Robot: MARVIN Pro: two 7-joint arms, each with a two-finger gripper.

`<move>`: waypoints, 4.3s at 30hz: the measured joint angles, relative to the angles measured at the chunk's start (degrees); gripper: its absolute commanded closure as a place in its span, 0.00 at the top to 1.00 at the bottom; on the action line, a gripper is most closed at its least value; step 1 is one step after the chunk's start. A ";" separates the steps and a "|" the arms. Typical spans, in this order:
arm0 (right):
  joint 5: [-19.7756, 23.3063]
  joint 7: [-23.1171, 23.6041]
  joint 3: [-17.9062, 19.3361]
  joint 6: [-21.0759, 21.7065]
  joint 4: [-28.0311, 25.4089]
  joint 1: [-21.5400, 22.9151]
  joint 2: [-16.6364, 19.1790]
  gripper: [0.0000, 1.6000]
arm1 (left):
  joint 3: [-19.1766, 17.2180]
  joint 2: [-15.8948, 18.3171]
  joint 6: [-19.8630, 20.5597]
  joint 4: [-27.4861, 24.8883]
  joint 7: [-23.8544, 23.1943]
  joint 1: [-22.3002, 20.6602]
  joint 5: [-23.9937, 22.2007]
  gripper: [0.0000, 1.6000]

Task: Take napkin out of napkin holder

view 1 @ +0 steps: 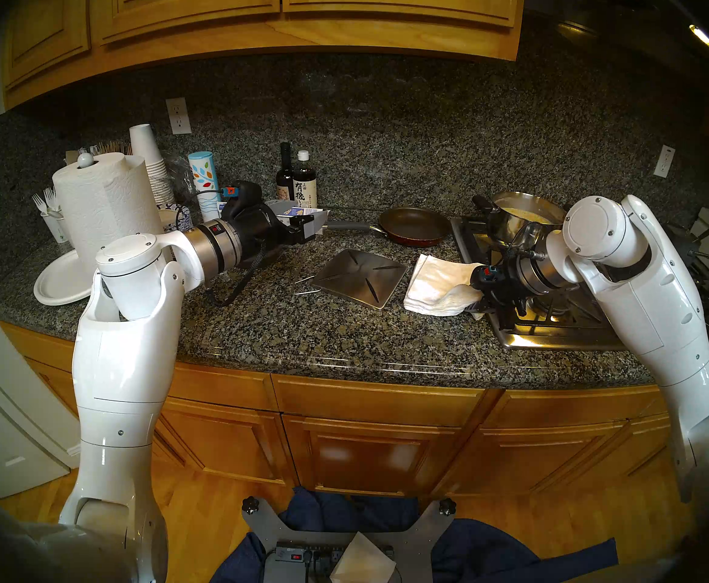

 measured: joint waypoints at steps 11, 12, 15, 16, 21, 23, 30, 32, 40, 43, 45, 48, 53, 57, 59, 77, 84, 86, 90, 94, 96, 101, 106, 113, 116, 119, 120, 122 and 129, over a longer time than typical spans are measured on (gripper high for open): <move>2.60 1.97 2.91 1.67 -2.25 0.09 1.13 1.00 | -0.02 0.00 0.02 0.08 -0.15 -0.16 -0.04 1.00; 3.03 1.94 3.39 1.89 -2.63 0.18 1.21 1.00 | -0.02 -0.01 0.03 0.08 -0.17 -0.17 -0.04 1.00; 4.39 1.45 4.81 2.47 -3.61 0.49 1.36 1.00 | -0.01 -0.03 0.05 0.09 -0.20 -0.21 -0.04 1.00; 4.77 1.29 5.23 2.63 -3.85 0.60 1.39 1.00 | 0.00 -0.04 0.06 0.09 -0.21 -0.21 -0.04 1.00; 7.09 0.02 8.09 3.63 -4.90 1.73 1.38 1.00 | 0.16 -0.16 0.12 0.07 -0.21 -0.31 -0.04 1.00; 7.71 -0.48 8.89 3.93 -4.82 2.20 1.03 1.00 | 0.22 -0.23 0.14 0.03 -0.21 -0.35 -0.03 1.00; 9.29 -3.86 10.10 4.29 -1.43 3.36 -2.33 1.00 | 0.20 -0.38 0.37 -0.68 0.04 -0.37 0.02 1.00; 9.57 -4.77 10.24 4.28 -0.61 3.46 -3.17 1.00 | 0.11 -0.38 0.45 -0.89 0.12 -0.35 0.03 1.00; 11.67 -11.42 10.55 2.98 4.23 3.65 -8.88 1.00 | -1.23 0.49 1.68 -2.64 0.64 0.17 0.03 1.00; 12.24 -13.39 10.72 2.26 5.42 3.65 -10.58 0.97 | -1.64 0.76 2.27 -3.18 0.79 0.39 0.01 1.00; 12.68 -14.86 10.83 1.64 6.26 3.63 -11.93 0.82 | -1.97 0.94 2.75 -3.65 1.01 0.59 0.01 1.00; 13.30 -16.73 10.96 0.45 7.38 3.55 -13.81 0.55 | -2.53 1.18 3.45 -4.45 1.78 1.03 0.08 1.00; 14.47 -17.76 11.50 -0.61 7.84 3.27 -15.47 0.49 | -3.17 1.23 3.68 -5.41 3.16 1.80 0.32 1.00; 15.60 -18.26 12.34 -0.81 7.99 2.74 -16.52 0.50 | -3.27 1.10 3.64 -5.96 4.06 2.27 0.62 1.00; 16.08 -18.55 12.74 -0.90 8.12 2.38 -17.01 0.51 | -3.22 0.97 3.63 -6.16 4.62 2.46 1.01 1.00; 17.82 -19.17 13.64 -2.34 8.88 -0.06 -19.06 0.50 | 2.21 -0.19 3.33 -3.33 10.65 1.52 7.73 1.00; 17.89 -18.99 10.73 -3.40 10.38 0.43 -20.17 0.49 | 1.59 -0.43 3.31 -3.26 11.34 1.35 7.95 1.00; 17.89 -19.00 8.69 -4.02 11.67 0.94 -21.09 0.49 | 1.49 -0.54 3.31 -3.26 11.67 1.34 7.96 1.00; 17.85 -19.25 6.58 -4.75 13.34 1.66 -22.40 0.47 | 1.48 -0.69 3.31 -3.27 12.01 1.34 7.94 1.00; 17.81 -19.66 4.90 -5.44 14.93 2.68 -23.77 0.47 | 1.47 -0.87 3.30 -3.31 12.34 1.40 7.86 1.00; 17.81 -19.87 4.21 -5.81 15.75 3.33 -24.40 0.46 | 1.46 -0.95 3.30 -3.35 12.52 1.45 7.83 1.00; 17.81 -20.25 2.90 -6.72 17.89 4.88 -25.75 0.45 | 1.64 -1.18 3.26 -3.38 13.30 1.65 7.96 1.00; 17.81 -20.57 2.08 -7.51 19.66 6.10 -26.82 0.45 | 2.87 -1.52 3.04 -3.13 14.48 1.65 9.05 1.00; 17.75 -21.04 1.52 -8.53 21.07 7.41 -28.02 0.44 | 4.45 -2.23 2.73 -2.39 15.81 1.32 10.30 1.00; 17.66 -21.31 1.31 -8.95 21.61 7.99 -28.52 0.43 | 4.86 -2.48 2.54 -2.12 16.17 1.14 10.64 1.00; 17.52 -21.48 1.03 -9.25 22.20 8.45 -28.94 0.42 | 4.96 -2.64 2.41 -1.96 16.39 1.05 10.82 1.00; 17.41 -21.55 0.92 -9.35 22.41 8.58 -29.08 0.41 | 4.96 -2.68 2.37 -1.93 16.45 1.03 10.84 1.00; 17.14 -21.72 0.68 -9.54 22.90 8.88 -29.41 0.40 | 4.92 -2.76 2.31 -1.86 16.54 1.02 10.83 1.00; 15.97 -21.95 -0.55 -10.10 24.63 9.85 -30.51 0.38 | 4.73 -2.90 2.11 -1.74 16.59 1.01 10.51 1.00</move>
